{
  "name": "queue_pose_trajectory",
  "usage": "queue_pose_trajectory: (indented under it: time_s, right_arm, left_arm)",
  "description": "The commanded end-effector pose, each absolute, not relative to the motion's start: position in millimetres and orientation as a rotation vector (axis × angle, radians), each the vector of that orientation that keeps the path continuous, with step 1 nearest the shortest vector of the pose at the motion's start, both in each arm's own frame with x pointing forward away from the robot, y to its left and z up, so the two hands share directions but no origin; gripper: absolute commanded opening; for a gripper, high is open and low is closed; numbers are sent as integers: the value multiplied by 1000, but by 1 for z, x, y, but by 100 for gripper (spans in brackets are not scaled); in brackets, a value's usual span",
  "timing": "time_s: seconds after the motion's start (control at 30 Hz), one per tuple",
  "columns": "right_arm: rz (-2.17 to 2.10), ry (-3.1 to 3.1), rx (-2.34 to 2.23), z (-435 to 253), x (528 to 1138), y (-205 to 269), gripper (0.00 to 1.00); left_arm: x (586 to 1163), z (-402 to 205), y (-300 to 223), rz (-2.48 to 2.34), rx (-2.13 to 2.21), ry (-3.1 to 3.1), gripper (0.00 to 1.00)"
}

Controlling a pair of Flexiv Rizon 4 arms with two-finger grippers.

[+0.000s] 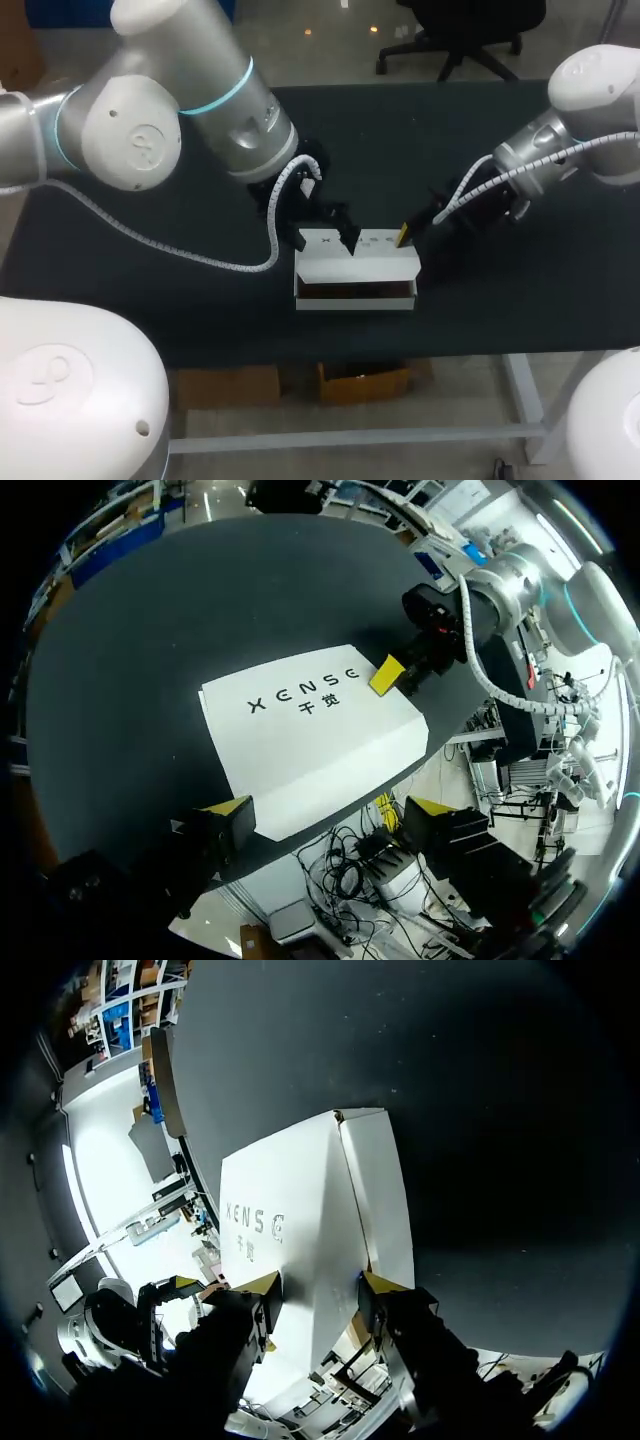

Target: Assemble the packaging by folding the flat box into shape, placing the metal phone stand inside, and closing the box properly

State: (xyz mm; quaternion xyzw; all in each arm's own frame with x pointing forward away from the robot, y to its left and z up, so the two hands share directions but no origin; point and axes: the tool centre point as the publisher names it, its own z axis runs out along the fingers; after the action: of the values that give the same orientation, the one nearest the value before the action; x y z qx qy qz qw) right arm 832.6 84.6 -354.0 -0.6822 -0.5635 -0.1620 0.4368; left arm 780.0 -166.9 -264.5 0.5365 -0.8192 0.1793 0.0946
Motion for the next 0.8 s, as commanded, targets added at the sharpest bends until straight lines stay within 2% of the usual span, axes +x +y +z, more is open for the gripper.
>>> queue_pose_trajectory:
  time_s: [0.03, 0.8]
  right_arm:
    - [-401, -1401, -1691, -354, 833, 84, 47]
    - [-401, -1401, -1691, -354, 833, 84, 47]
  left_arm:
    - [777, -259, -170, 496, 1536, -2507, 100]
    - [782, -257, -166, 483, 1501, -2559, 100]
